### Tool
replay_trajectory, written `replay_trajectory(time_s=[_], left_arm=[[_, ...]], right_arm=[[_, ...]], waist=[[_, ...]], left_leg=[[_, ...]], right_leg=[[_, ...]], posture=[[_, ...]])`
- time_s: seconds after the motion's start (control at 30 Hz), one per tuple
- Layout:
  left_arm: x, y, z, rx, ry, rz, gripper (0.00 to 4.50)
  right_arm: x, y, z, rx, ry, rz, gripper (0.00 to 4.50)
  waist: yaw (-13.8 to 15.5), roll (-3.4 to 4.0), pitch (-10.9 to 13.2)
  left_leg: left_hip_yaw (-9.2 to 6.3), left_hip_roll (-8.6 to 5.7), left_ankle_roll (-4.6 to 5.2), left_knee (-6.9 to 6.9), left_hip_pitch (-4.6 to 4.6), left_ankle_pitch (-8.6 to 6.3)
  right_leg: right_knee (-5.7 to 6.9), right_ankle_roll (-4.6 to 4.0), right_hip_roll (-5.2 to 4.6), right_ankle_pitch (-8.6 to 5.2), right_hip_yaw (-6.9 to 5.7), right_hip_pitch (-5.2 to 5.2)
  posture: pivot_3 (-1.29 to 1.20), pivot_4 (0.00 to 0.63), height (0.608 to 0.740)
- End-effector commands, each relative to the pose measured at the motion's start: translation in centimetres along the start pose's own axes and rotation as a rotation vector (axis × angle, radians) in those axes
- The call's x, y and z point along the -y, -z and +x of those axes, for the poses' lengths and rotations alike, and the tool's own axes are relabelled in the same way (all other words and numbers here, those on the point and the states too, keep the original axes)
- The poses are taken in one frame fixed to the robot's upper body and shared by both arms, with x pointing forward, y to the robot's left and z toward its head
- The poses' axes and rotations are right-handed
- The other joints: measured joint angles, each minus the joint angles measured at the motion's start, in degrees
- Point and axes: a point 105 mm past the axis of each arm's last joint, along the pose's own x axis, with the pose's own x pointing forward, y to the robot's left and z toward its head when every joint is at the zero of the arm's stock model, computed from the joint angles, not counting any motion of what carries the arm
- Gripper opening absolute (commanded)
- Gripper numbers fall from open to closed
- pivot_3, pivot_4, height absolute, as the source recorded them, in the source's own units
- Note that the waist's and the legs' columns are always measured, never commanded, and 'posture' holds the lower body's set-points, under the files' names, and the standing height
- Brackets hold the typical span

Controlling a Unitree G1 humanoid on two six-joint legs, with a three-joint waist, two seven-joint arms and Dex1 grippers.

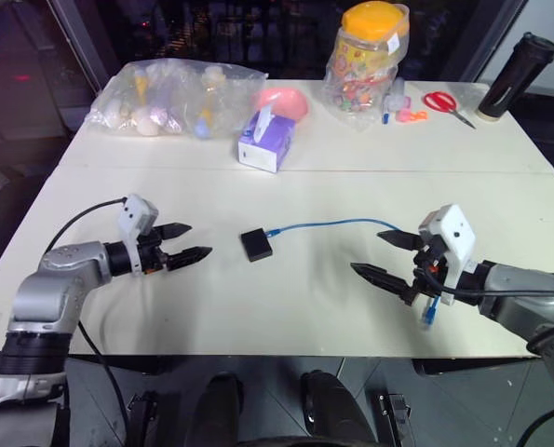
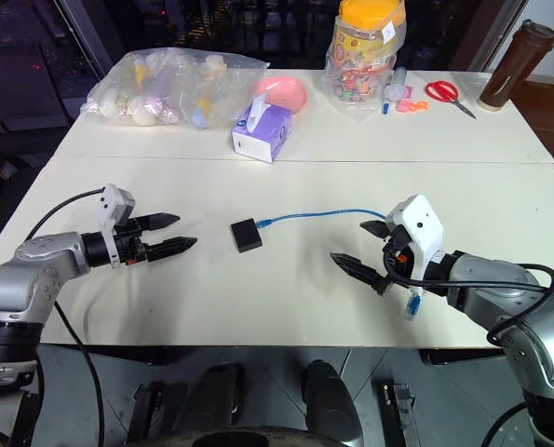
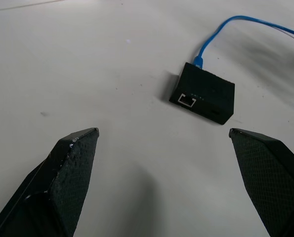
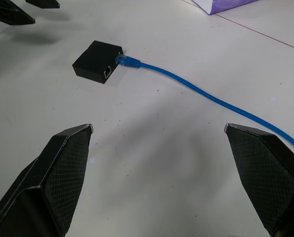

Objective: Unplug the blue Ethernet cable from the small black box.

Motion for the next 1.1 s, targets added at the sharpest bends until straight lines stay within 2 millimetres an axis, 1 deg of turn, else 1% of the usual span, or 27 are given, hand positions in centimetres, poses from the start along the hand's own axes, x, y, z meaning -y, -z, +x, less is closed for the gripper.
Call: replay_trajectory(time_s=[0.03,0.53,0.63,0.7,0.77,0.9,0.93,1.03,1.1], left_arm=[[0.2,-1.5,-0.3,0.045,-0.001,0.06,4.43],[0.2,-1.9,0.2,0.047,0.007,0.072,4.43],[0.2,-1.9,0.4,0.026,0.017,0.094,4.43],[0.3,-1.3,0.3,-0.038,0.054,0.172,4.43],[0.1,-1.3,-0.5,-0.101,0.121,0.199,4.43],[0.0,-2.8,-1.6,-0.148,0.216,0.196,4.43],[-0.1,-3.2,-1.7,-0.152,0.221,0.211,4.43],[-0.4,-4.1,-1.5,-0.137,0.216,0.229,4.43],[-0.2,-4.2,-1.3,-0.099,0.187,0.216,4.43]], right_arm=[[0.1,-0.7,-0.2,0.034,0.006,-0.025,4.5],[0.5,-0.5,0.2,0.029,0.003,-0.045,4.5],[0.9,-0.4,0.8,0.023,-0.018,-0.059,4.5],[1.1,-0.6,1.6,0.02,-0.046,-0.08,4.5],[1.3,-0.7,3.2,0.005,-0.098,-0.125,4.5],[1.9,-0.6,7.1,-0.009,-0.19,-0.194,4.5],[2.0,-0.6,8.5,-0.009,-0.22,-0.203,4.5],[2.6,-0.5,11.2,-0.024,-0.269,-0.246,4.5],[3.0,-0.8,14.1,-0.032,-0.301,-0.27,4.5]], waist=[[0.0,0.0,0.0],[-0.03,0.0,0.0],[-0.06,0.0,0.0],[-0.23,0.0,0.0],[-0.47,-0.01,0.0],[-1.35,-0.02,0.02],[-1.51,-0.02,0.02],[-1.69,0.01,0.04],[-1.92,0.02,0.04]], left_leg=[[0.0,0.0,0.0,0.0,0.0,0.0],[0.01,0.0,0.0,0.01,0.0,0.0],[0.01,0.0,0.0,0.01,0.01,0.0],[0.03,0.0,0.0,0.03,0.01,0.0],[0.06,0.0,0.0,0.02,0.04,0.0],[0.08,0.06,0.0,0.02,0.06,0.0],[0.09,0.06,0.0,0.01,0.06,0.0],[0.13,0.05,0.0,0.0,-0.01,0.0],[0.14,0.05,0.0,-0.01,0.01,0.0]], right_leg=[[0.0,0.0,0.0,0.0,0.0,0.0],[0.01,0.01,0.0,0.01,0.0,0.0],[0.01,0.01,0.0,0.01,0.0,0.0],[0.02,0.01,0.0,0.01,0.0,0.0],[0.03,-0.03,0.01,0.03,0.0,-0.01],[0.06,-0.1,0.07,0.07,-0.01,-0.04],[0.05,-0.09,0.06,0.06,0.0,-0.04],[0.04,0.05,0.05,0.12,0.01,-0.1],[0.11,0.21,0.05,0.19,0.0,-0.12]], posture=[[0.0,0.15,0.74],[0.0,0.15,0.74],[0.0,0.15,0.74],[0.0,0.15,0.74],[0.0,0.15,0.74],[0.0,0.15,0.74],[0.0,0.15,0.74],[0.0,0.15,0.74],[0.0,0.15,0.74]])
